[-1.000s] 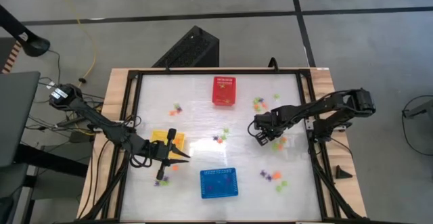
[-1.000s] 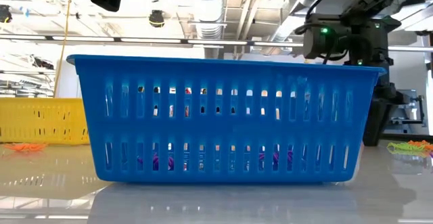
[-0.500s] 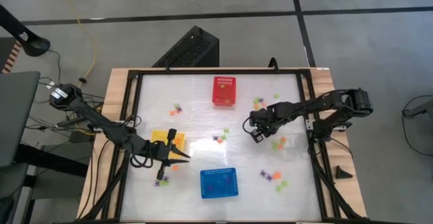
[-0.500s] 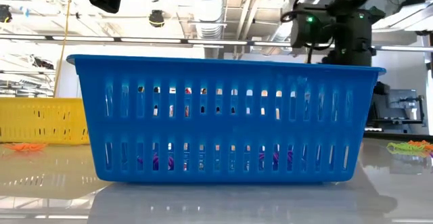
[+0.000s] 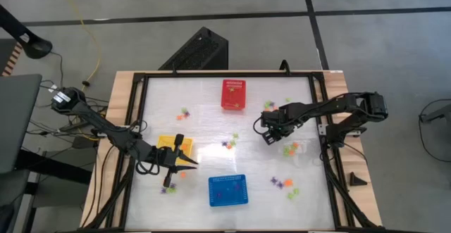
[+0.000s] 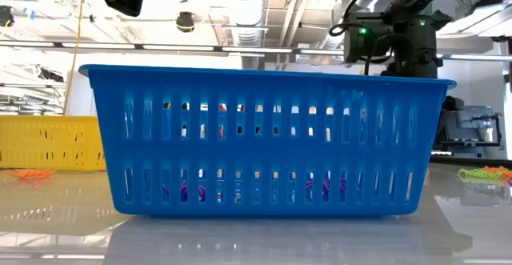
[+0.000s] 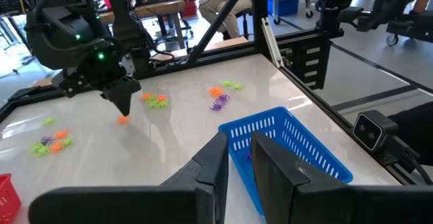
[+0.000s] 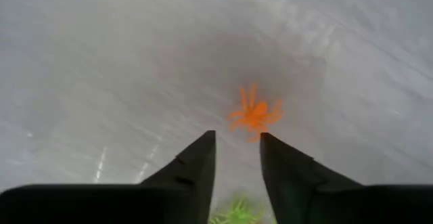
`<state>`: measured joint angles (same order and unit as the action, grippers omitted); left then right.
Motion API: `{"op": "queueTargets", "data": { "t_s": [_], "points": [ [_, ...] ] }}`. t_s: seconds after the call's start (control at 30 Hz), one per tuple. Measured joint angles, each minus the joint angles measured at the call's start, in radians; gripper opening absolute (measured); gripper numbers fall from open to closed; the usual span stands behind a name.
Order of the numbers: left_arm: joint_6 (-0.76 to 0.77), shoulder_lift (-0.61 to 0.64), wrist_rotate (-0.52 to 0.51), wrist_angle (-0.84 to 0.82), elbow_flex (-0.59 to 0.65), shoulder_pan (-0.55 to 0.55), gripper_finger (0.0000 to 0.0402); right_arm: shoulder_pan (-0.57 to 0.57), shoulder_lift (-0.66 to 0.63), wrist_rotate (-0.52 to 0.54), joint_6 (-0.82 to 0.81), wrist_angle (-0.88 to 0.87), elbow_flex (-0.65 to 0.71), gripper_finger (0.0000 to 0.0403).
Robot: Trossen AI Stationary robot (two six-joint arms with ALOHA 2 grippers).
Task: Sort Halloween decoration
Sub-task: Put the orange spider toy into the yellow basket
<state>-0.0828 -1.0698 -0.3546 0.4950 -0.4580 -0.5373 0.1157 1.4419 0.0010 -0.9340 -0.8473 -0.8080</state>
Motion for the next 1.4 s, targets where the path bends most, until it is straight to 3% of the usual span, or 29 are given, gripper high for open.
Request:
{"op": "queueTargets", "data": {
  "t_s": [0.17, 0.33, 0.5, 0.9, 1.23, 1.4],
  "points": [
    [0.000, 0.000, 0.000, -0.007, 0.000, 0.000, 0.0055, 0.005, 0.002, -0.002, -0.010, 0.044, 0.051, 0.0215],
    [0.000, 0.000, 0.000, -0.011, 0.000, 0.000, 0.0055, 0.005, 0.003, 0.002, -0.009, 0.105, 0.102, 0.0227],
    [0.000, 0.000, -0.009, -0.013, 0.000, 0.000, 0.0055, 0.004, 0.003, 0.006, -0.003, 0.133, 0.109, 0.0189],
    [0.000, 0.000, -0.011, -0.013, 0.000, 0.000, 0.0055, 0.002, 0.004, 0.000, 0.020, 0.089, 0.068, 0.0018],
    [0.000, 0.000, -0.011, -0.015, 0.000, 0.000, 0.0055, 0.005, 0.003, 0.009, 0.046, 0.042, -0.017, 0.0036],
    [0.001, 0.000, -0.011, -0.015, 0.000, 0.000, 0.0055, 0.012, 0.003, 0.072, 0.046, 0.048, -0.017, 0.0053]
  ]
}}
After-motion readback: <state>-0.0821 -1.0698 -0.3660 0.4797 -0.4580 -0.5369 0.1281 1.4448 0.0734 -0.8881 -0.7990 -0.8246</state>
